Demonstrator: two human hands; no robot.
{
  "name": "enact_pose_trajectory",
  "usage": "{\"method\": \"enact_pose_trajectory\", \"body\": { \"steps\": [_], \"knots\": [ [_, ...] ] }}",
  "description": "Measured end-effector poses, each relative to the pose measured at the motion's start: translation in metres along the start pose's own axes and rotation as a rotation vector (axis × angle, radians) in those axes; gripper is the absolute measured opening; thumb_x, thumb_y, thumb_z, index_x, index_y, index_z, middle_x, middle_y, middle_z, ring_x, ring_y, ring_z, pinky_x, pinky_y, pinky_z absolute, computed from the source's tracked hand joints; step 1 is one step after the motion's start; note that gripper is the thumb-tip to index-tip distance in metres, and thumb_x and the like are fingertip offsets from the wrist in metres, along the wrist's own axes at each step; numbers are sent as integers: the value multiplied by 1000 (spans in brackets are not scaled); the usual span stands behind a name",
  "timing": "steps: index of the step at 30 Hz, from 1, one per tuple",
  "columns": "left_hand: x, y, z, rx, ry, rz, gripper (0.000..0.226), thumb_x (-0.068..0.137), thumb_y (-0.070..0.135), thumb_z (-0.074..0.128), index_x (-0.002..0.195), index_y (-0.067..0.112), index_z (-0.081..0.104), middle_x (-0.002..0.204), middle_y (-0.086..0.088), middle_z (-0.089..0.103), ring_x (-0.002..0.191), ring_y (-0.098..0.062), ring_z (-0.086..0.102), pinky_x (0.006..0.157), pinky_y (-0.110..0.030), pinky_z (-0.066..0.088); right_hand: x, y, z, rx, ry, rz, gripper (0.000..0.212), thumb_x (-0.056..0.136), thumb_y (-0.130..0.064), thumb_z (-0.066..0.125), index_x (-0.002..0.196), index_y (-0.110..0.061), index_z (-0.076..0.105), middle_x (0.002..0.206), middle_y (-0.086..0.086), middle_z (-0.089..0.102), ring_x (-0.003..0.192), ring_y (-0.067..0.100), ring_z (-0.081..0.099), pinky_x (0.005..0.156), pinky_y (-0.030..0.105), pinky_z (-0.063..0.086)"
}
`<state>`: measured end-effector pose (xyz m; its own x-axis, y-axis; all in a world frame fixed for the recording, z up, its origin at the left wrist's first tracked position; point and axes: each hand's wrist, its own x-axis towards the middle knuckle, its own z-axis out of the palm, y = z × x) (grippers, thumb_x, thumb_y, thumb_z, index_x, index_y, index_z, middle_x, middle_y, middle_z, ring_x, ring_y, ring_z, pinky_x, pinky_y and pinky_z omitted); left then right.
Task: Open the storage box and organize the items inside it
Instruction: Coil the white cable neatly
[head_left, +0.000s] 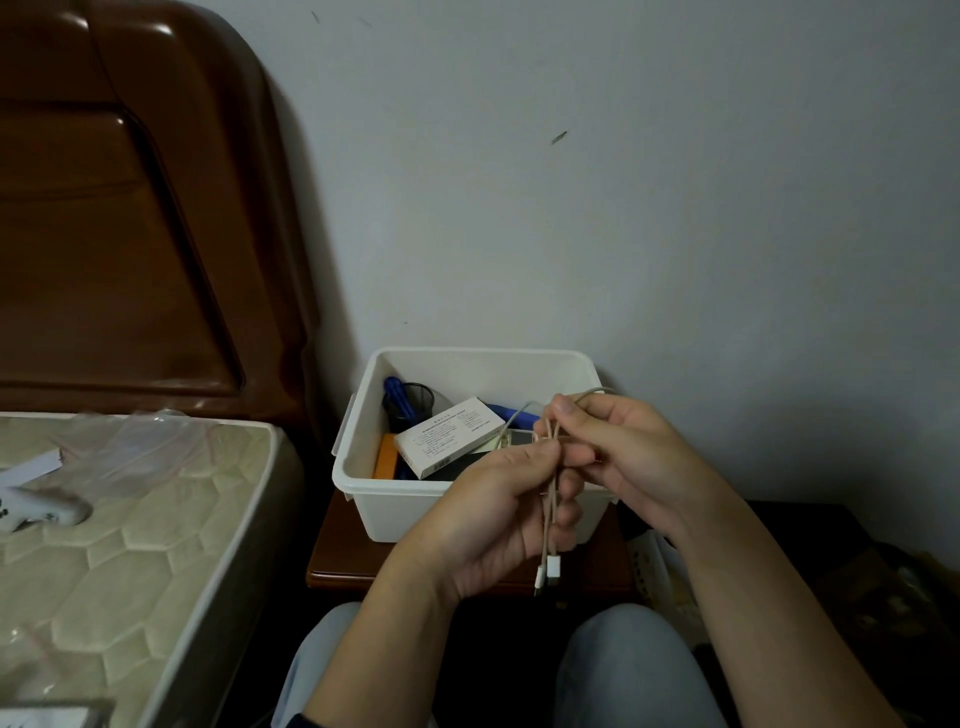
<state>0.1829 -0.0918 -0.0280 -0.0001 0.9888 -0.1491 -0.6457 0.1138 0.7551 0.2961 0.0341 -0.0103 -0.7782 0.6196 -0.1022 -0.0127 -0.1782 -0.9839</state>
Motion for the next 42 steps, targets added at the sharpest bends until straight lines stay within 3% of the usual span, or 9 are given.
{"method": "enact_pose_trajectory", "body": {
  "steps": [4, 9, 23, 26, 29, 31, 33, 38, 42],
  "knots": [
    [0, -7, 1, 94, 6, 13, 29, 104, 25, 53, 103, 7, 75, 75, -9, 61, 62, -18, 61, 60, -30, 52, 1, -1, 0, -25, 106, -33, 19, 93, -32, 76, 88, -15, 82, 96, 13, 79, 84, 24, 75, 70, 31, 63],
    [1, -7, 1, 75, -28, 27, 35, 108, 36, 48, 108, 12, 74, 67, -7, 56, 56, -20, 59, 62, -35, 53, 0, -3, 1, 23, 124, -20, 18, 96, -31, 74, 93, -14, 81, 107, 13, 80, 84, 19, 77, 76, 31, 64],
    [0, 1, 8, -9, 44, 5, 34, 111, 33, 44, 104, 14, 71, 63, 2, 34, 47, -5, 26, 42, -16, 30, 3, -1, 0, 15, 104, -28, 29, 91, -36, 75, 96, -8, 81, 94, 15, 78, 99, 28, 78, 81, 35, 64],
    [0, 8, 5, 209, 118, -27, 34, 112, 36, 42, 95, 19, 66, 60, 5, 30, 45, -5, 22, 38, -13, 20, -3, -4, -6, -175, 88, 66, 37, 100, -45, 68, 99, -10, 80, 103, 19, 78, 101, 30, 78, 86, 40, 65],
    [-4, 26, -1, 699, 265, -67, 43, 113, 42, 40, 89, 22, 69, 56, 9, 39, 40, -7, 29, 37, -15, 21, -13, -12, -25, -564, 126, 148, 33, 95, -52, 72, 97, -20, 79, 95, 0, 81, 79, 18, 80, 79, 38, 67],
    [-6, 41, -2, 1044, 329, -71, 50, 112, 47, 39, 86, 22, 74, 54, 11, 50, 41, -6, 43, 39, -20, 34, -18, -18, -38, -751, 175, 36, 26, 79, -48, 87, 97, -32, 75, 91, -10, 78, 73, 14, 75, 79, 40, 65],
    [-5, 52, 3, 1262, 340, -21, 52, 110, 48, 42, 79, 21, 75, 68, 10, 70, 62, -4, 64, 63, -25, 52, -19, -20, -42, -867, 141, -72, 56, 57, -56, 90, 107, -48, 66, 106, -18, 70, 91, 7, 69, 88, 37, 59],
    [2, 64, 27, 1159, 182, -4, 42, 96, 44, 56, 66, 15, 52, 65, -3, 44, 62, -18, 41, 68, -34, 35, -13, -2, -25, -837, 6, -305, 76, 73, -44, 91, 138, -58, 53, 144, -28, 54, 139, -1, 47, 116, 35, 42],
    [0, 69, 38, 1082, 81, -57, 49, 104, 40, 51, 61, 18, 42, 52, 2, 33, 46, -14, 26, 45, -26, 20, -6, 3, -24, -698, 46, -414, 49, 82, -19, 88, 116, -50, 72, 150, -24, 52, 144, -6, 41, 118, 25, 35]
  ]
}}
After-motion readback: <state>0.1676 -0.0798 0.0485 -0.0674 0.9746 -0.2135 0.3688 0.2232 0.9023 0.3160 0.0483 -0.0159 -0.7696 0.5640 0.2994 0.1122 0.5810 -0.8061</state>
